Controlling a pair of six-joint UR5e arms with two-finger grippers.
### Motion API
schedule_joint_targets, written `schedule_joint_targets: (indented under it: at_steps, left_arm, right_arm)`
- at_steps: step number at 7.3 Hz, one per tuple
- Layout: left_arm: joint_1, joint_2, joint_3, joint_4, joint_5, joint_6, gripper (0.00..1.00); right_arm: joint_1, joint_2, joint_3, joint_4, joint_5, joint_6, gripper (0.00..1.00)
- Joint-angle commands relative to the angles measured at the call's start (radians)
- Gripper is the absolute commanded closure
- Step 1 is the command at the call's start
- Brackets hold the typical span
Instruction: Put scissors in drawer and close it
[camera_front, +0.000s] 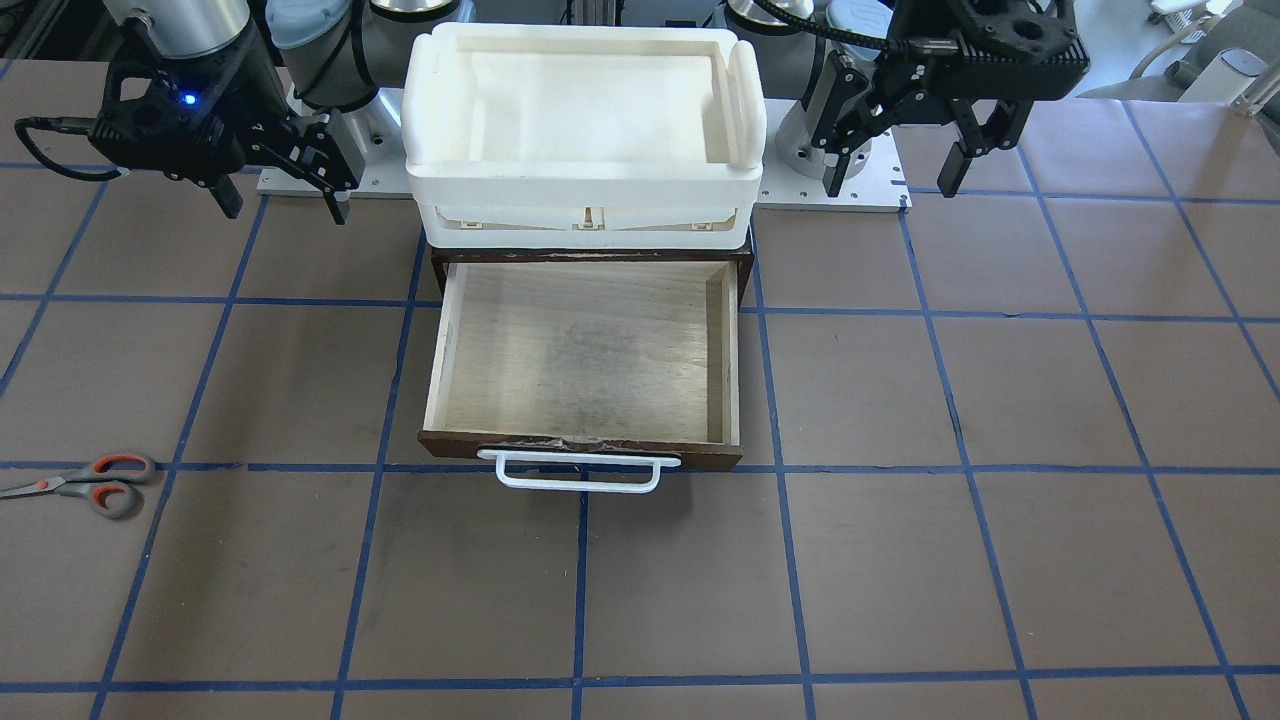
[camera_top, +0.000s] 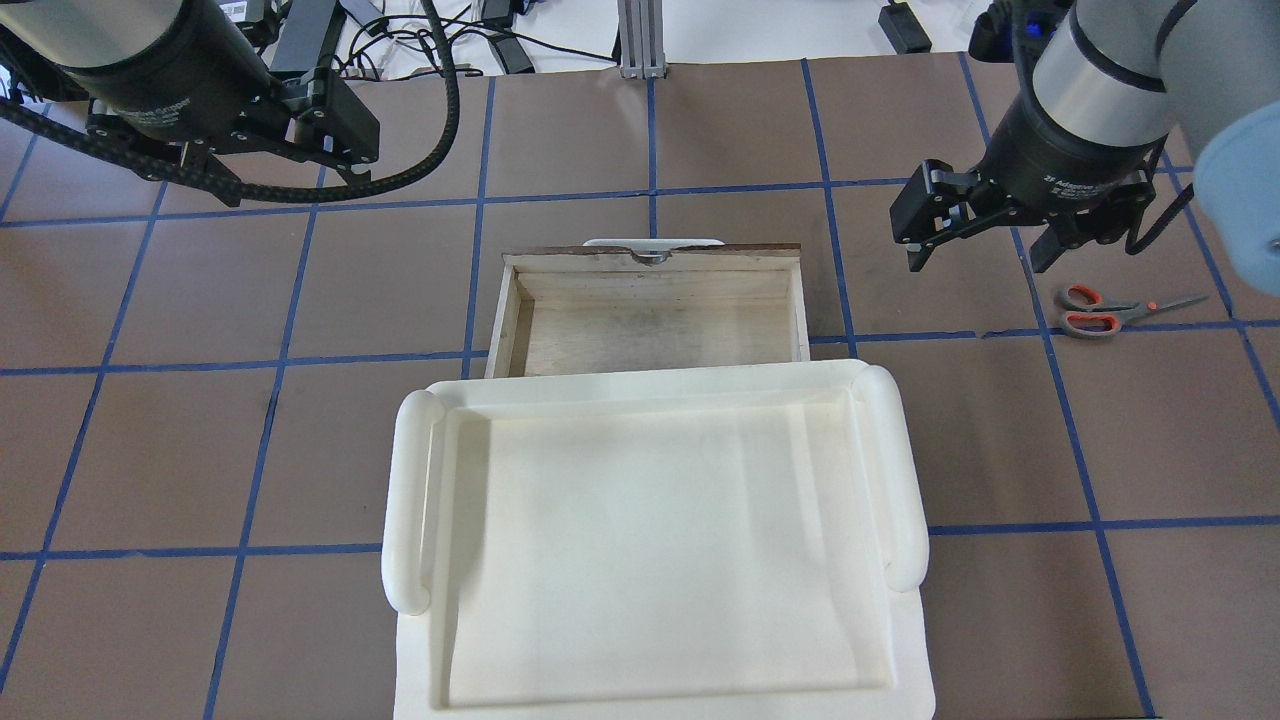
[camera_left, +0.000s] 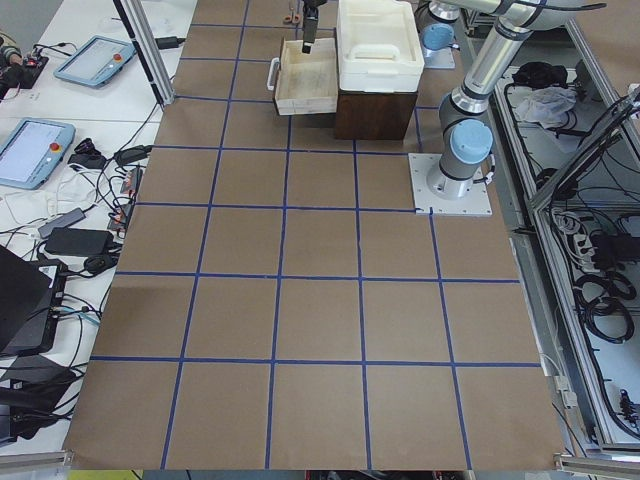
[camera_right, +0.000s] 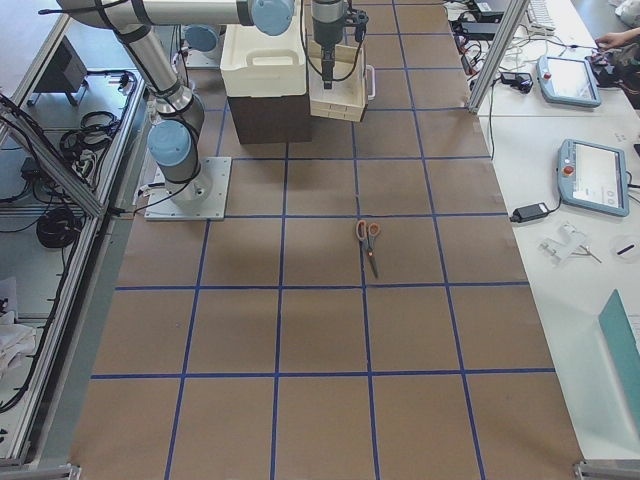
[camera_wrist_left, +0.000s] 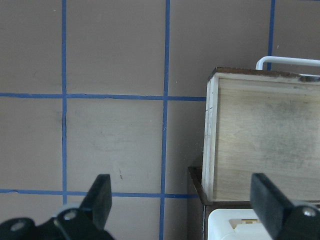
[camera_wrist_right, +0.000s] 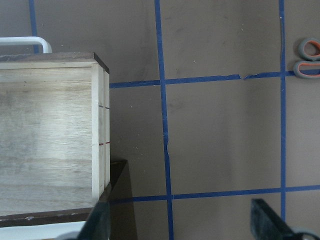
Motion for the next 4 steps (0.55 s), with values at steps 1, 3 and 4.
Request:
schedule_joint_targets:
  at_steps: [1, 3, 4]
  left_arm:
    - [0.000, 0.002, -0.001, 0.000, 0.000, 0.001, 0.00]
    - [0.000, 0.002, -0.001, 0.000, 0.000, 0.000, 0.00]
    - [0.000, 0.000, -0.001, 0.000, 0.000, 0.000, 0.00]
  right_arm:
    - [0.000, 0.003, 0.000, -0.012, -0.006, -0.005, 0.00]
    - [0.000, 0.008, 0.000, -0.016, 0.001, -0.006, 0.00]
    - [0.000, 0.006, 0.000, -0.012, -0.006, -0.006, 0.00]
